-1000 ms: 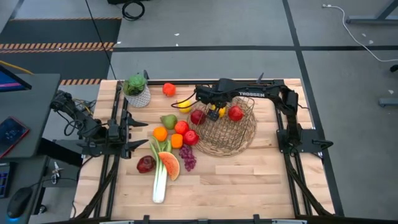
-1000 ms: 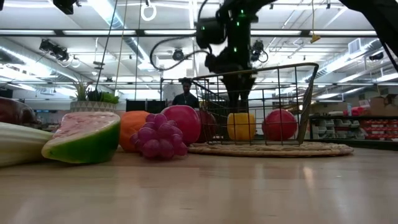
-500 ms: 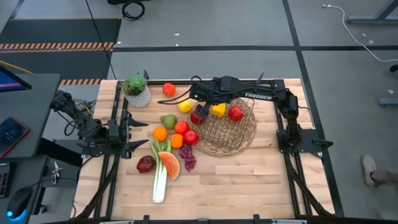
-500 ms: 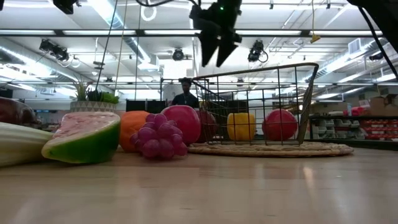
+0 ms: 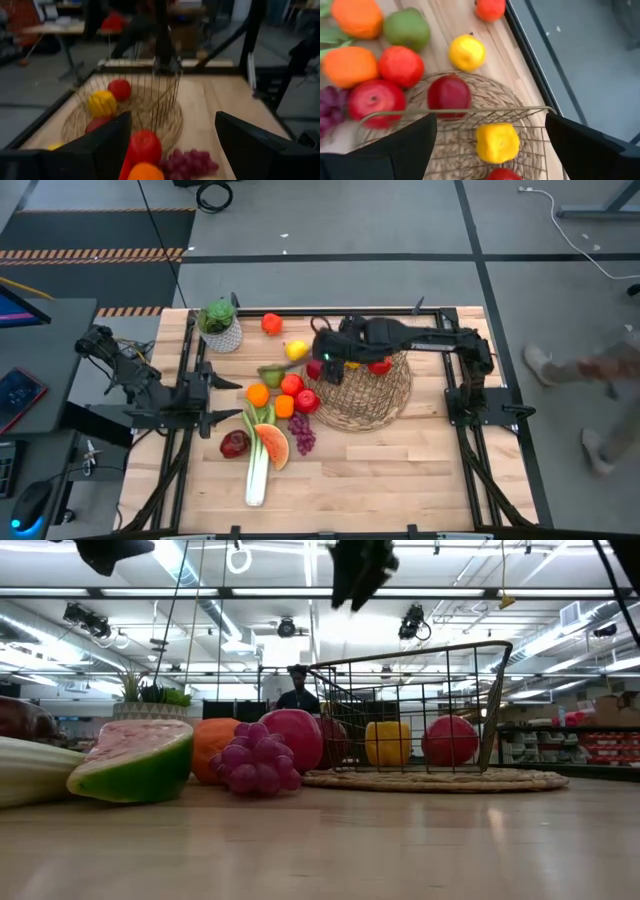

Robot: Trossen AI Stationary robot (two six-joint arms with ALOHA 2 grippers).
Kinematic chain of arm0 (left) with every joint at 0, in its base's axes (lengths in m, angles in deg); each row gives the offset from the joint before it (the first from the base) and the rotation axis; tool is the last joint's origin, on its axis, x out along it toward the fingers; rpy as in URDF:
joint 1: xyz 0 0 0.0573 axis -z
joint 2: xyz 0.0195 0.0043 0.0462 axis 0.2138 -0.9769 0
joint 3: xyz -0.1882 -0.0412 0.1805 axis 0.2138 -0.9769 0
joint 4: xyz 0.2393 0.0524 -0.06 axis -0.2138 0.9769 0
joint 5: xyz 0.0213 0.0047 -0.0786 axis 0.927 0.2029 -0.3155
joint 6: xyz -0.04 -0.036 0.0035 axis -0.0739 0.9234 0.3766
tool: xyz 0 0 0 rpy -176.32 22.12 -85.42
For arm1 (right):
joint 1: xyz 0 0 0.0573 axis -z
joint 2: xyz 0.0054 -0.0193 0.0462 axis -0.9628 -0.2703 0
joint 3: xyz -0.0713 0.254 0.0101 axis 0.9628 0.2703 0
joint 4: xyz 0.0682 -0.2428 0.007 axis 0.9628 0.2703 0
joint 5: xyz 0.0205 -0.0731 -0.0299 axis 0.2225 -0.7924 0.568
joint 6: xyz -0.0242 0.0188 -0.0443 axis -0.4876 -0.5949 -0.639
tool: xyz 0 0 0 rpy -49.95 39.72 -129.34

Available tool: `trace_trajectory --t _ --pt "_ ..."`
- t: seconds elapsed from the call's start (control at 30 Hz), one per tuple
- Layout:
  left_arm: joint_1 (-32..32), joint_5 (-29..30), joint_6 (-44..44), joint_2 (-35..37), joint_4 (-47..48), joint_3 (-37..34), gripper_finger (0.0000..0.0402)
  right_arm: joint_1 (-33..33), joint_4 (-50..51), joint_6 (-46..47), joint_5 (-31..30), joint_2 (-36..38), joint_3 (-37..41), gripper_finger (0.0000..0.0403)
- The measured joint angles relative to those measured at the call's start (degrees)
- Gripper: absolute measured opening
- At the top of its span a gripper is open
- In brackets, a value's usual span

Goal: Build produce basket
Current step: Put the red apple into the gold wire basket

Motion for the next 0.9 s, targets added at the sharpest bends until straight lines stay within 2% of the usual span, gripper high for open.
trace_trajectory --t 0.17,0.3,0.4,0.53,0.7,0.9 --pt "0.02 -5.41 12.17 -9.14 15.84 7.75 0.0293 -6.36 0.35 1.19 -4.21 1.82 0.01 0.037" --pt "0.02 -15.3 16.66 -17.92 22.46 12.64 0.0293 -10.05 0.62 1.21 -8.64 2.17 0.0 0.0368" --pt "0.04 -21.65 22.07 -24.09 29.42 16.3 0.0293 -11.68 1.94 1.33 -9.79 2.17 0.0 0.0368" --pt "0.15 -25.47 33.07 -31.2 41.23 20.2 0.0293 -12.2 3.73 3.32 -10.65 2.17 0.02 0.0368" --pt "1.21 -34.14 40.55 -37.34 45.07 19.89 0.0293 -12.13 4.24 4.54 -10.94 2.17 0.02 0.0368" --pt "2.43 -36.11 45.43 -42.1 48.9 19.81 0.0297 -12.13 3.9 5.17 -10.92 2.17 0.02 0.0368"
